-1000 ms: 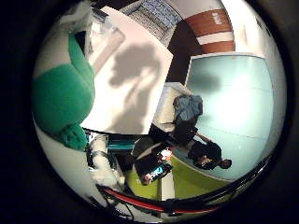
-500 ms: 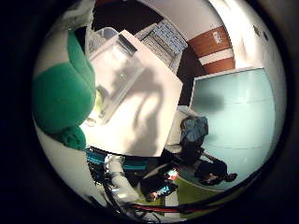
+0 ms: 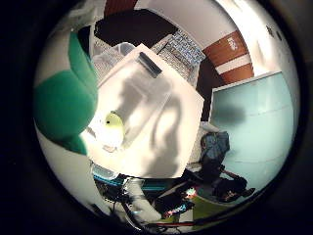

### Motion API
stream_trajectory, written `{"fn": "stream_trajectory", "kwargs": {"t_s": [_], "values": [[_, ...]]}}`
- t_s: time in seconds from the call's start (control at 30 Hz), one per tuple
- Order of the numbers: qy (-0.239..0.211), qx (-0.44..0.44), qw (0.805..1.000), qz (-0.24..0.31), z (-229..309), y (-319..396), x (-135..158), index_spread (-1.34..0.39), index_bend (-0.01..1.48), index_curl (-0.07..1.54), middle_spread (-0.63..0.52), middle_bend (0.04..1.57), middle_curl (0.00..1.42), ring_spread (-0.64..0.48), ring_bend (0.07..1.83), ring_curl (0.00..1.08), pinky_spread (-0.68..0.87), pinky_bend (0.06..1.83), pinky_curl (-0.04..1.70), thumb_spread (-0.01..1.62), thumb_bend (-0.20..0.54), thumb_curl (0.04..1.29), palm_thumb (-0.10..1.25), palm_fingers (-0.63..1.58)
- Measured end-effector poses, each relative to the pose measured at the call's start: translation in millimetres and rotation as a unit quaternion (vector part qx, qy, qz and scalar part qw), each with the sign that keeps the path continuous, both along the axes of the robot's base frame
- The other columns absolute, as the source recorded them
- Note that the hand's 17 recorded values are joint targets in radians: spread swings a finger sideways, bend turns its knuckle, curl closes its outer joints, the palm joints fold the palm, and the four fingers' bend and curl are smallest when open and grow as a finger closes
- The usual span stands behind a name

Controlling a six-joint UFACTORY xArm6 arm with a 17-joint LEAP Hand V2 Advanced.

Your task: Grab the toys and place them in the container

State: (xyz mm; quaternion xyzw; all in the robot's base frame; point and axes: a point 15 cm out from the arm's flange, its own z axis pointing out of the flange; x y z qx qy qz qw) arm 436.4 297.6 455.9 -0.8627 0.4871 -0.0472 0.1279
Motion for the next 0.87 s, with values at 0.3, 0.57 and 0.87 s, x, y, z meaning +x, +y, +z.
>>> {"fn": "stream_trajectory", "kwargs": {"t_s": [0.3, 0.57, 0.87], "values": [[0.036, -0.008, 0.999, 0.025, -26, -13, 8, -0.5, 0.25, 0.49, -0.03, 0.39, 0.43, 0.13, 0.62, 0.4, 0.37, 0.74, 0.77, 1.16, -0.026, 0.36, 0.36, 0.01], [0.044, -0.007, 0.999, 0.029, -32, -13, 9, -0.46, 0.16, 0.35, 0.01, 0.25, 0.34, 0.21, 0.47, 0.3, 0.56, 0.65, 0.58, 1.14, -0.02, 0.3, 0.36, 0.05], [0.069, -0.022, 0.997, 0.025, -3, -45, -28, -0.45, 0.17, 0.29, 0.01, 0.21, 0.33, 0.21, 0.42, 0.26, 0.56, 0.59, 0.46, 1.14, -0.018, 0.29, 0.4, 0.14]]}}
